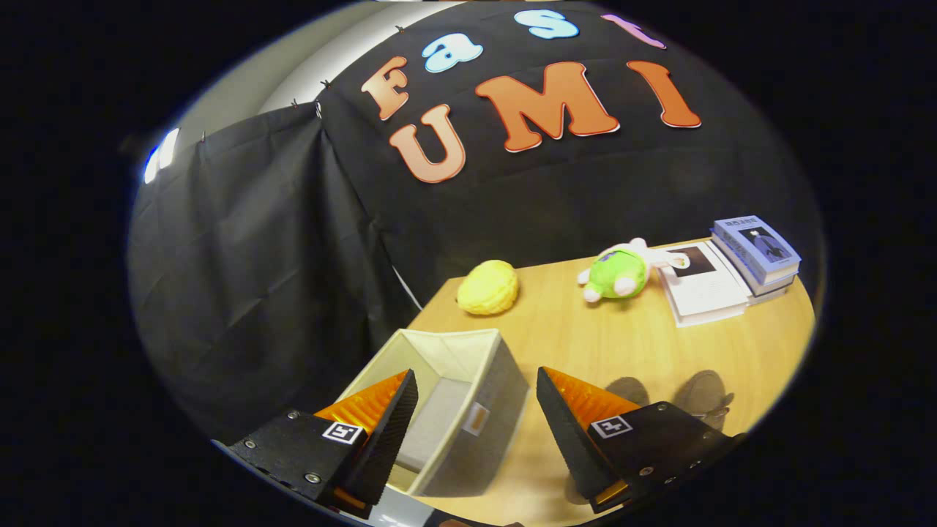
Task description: Open the storage box then place both shoes into the box .Put the left shoe in first, then the right shoe, with the right side of both shoes facing outward in a uniform manner.
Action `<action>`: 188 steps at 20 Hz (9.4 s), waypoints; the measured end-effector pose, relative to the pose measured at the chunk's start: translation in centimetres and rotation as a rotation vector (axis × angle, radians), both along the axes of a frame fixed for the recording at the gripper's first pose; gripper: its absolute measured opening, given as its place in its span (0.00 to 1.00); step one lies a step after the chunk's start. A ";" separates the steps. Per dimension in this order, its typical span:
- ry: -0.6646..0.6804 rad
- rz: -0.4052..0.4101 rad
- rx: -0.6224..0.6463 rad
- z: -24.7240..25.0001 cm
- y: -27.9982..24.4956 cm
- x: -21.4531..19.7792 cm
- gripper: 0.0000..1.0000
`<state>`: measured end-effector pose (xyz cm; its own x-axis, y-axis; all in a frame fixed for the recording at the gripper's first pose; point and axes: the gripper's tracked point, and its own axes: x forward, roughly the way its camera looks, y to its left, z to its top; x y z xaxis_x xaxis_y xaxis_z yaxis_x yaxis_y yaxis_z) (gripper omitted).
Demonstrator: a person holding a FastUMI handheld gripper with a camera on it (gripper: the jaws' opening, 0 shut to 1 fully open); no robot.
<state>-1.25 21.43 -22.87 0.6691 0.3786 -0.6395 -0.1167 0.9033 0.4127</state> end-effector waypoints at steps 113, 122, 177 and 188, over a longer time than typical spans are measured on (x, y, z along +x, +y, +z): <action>0.355 -0.030 0.061 -2.8 -0.4 -4.8 0.89; 0.423 -0.241 -0.065 -8.8 -13.3 -7.9 0.89; 0.348 -0.130 0.121 -0.7 3.8 -0.7 0.05; 0.358 -0.064 0.095 -1.3 12.1 0.2 0.05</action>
<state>-1.06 33.53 -24.17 0.4335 0.4117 -0.8016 0.1062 0.8600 0.4992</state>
